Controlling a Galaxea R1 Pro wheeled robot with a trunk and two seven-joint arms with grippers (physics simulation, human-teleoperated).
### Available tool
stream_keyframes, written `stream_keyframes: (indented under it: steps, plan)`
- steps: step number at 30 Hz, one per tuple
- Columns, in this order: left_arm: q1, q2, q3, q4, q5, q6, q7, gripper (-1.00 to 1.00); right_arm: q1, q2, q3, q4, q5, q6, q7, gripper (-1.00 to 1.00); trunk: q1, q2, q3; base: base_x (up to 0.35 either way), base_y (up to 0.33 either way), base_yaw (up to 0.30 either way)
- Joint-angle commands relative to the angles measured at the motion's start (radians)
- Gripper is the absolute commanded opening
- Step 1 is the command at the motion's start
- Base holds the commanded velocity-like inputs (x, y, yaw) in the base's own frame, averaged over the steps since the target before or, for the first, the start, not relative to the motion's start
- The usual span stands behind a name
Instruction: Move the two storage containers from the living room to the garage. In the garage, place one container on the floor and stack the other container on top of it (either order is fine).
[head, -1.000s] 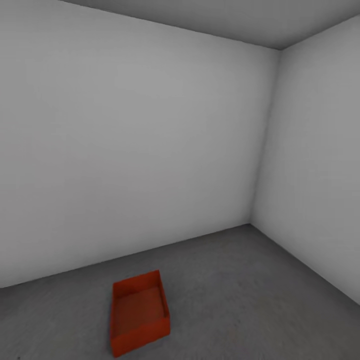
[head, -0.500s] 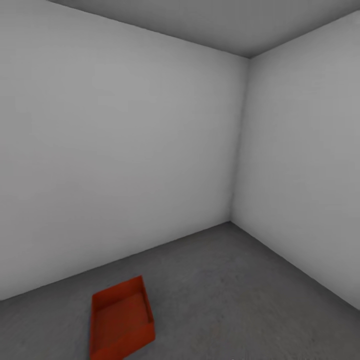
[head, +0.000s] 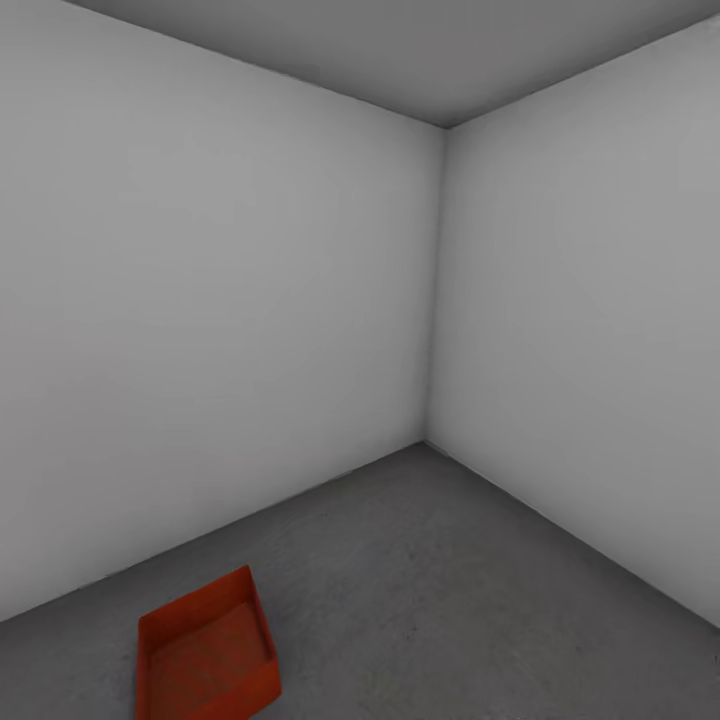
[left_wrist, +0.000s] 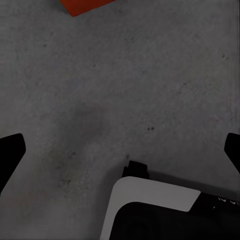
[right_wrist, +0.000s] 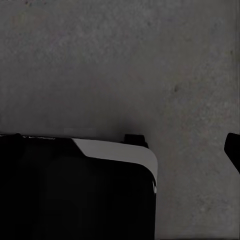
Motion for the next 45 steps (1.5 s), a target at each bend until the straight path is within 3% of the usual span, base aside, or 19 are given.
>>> stream_keyframes:
  steps: [1,45]
  plan:
    - [-0.001,0.000,0.000,0.000,0.006,-0.003,0.001,1.00,-0.002,0.000,0.007,0.003,-0.002,-0.005,0.002,1.00,0.000,-0.001,-0.001,0.000,0.000,-0.282]
    - [-0.001,0.000,0.000,0.000,0.006,-0.003,0.001,1.00,-0.002,0.000,0.007,0.003,-0.003,-0.005,0.018,1.00,0.000,-0.001,0.000,0.000,0.000,-0.288]
